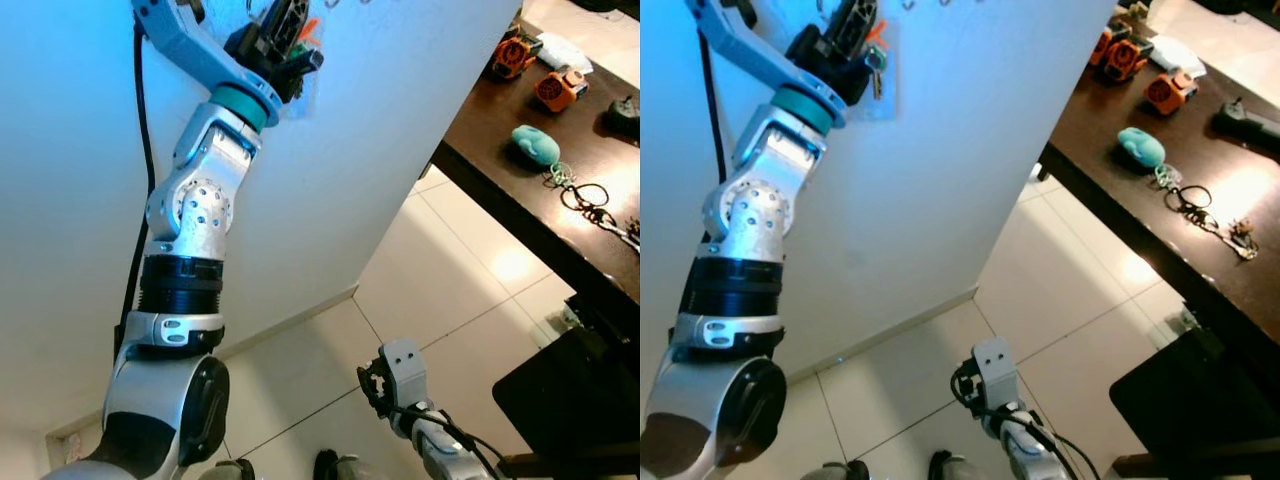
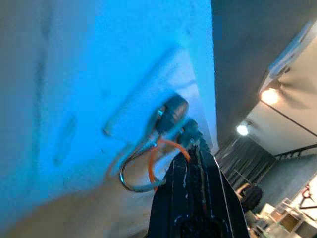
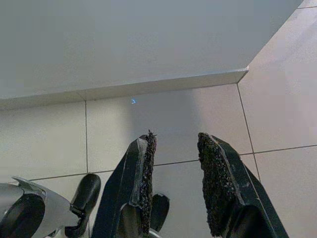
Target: Hang keys on a hook
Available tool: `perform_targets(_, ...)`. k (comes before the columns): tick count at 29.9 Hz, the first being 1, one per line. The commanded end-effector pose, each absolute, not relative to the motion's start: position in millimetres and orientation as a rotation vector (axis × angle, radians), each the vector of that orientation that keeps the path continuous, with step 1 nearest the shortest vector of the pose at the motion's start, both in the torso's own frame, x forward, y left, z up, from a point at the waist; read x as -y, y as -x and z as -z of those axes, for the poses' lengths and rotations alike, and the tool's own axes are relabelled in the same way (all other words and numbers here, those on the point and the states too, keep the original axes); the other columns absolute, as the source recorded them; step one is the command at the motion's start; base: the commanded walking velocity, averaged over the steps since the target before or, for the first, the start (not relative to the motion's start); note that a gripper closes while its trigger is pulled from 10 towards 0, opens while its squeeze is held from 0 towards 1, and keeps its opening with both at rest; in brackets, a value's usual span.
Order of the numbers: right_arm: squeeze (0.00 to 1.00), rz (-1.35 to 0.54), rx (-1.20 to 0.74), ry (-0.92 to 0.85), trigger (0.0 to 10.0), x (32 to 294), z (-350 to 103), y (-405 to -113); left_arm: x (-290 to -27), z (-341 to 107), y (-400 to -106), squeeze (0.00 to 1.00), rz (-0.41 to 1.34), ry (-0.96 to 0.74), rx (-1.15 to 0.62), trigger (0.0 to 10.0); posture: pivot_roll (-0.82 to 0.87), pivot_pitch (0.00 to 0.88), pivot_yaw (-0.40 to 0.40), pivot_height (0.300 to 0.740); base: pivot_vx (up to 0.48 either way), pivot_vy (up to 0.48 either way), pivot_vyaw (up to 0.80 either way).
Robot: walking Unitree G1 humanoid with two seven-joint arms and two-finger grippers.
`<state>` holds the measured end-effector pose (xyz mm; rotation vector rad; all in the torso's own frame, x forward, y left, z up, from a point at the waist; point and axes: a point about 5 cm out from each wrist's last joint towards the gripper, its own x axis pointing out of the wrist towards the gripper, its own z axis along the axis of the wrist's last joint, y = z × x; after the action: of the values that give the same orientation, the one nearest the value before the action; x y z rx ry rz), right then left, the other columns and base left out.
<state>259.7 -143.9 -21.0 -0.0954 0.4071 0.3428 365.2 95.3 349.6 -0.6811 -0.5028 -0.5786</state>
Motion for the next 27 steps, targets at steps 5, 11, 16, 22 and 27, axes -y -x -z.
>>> perform_targets(5,0.0,-0.331,-0.446,0.095,10.0,148,29,-250,-108,-349,-367,0.0,0.532,0.673,0.541,10.0,-0.08,0.118,-0.044,0.74,0.0,0.0,0.0)
perform_targets(11,0.0,-0.334,-0.448,0.097,10.0,149,29,-250,-120,-347,-366,0.0,0.5,0.67,0.562,10.0,-0.08,0.118,-0.044,0.74,0.0,0.0,0.0)
perform_targets(16,0.0,-0.339,-0.446,0.1,10.0,150,28,-252,-131,-341,-362,0.0,0.501,0.698,0.575,10.0,-0.08,0.118,-0.044,0.74,0.0,0.0,0.0)
perform_targets(22,0.0,-0.347,-0.445,0.103,10.0,148,27,-253,-137,-330,-353,0.0,0.581,0.776,0.571,10.0,-0.06,0.124,-0.06,0.74,0.0,0.0,0.0)
perform_targets(27,0.0,-0.355,-0.447,0.103,10.0,147,28,-253,-135,-322,-358,0.0,0.554,0.789,0.532,10.0,-0.06,0.124,-0.06,0.74,0.0,0.0,0.0)
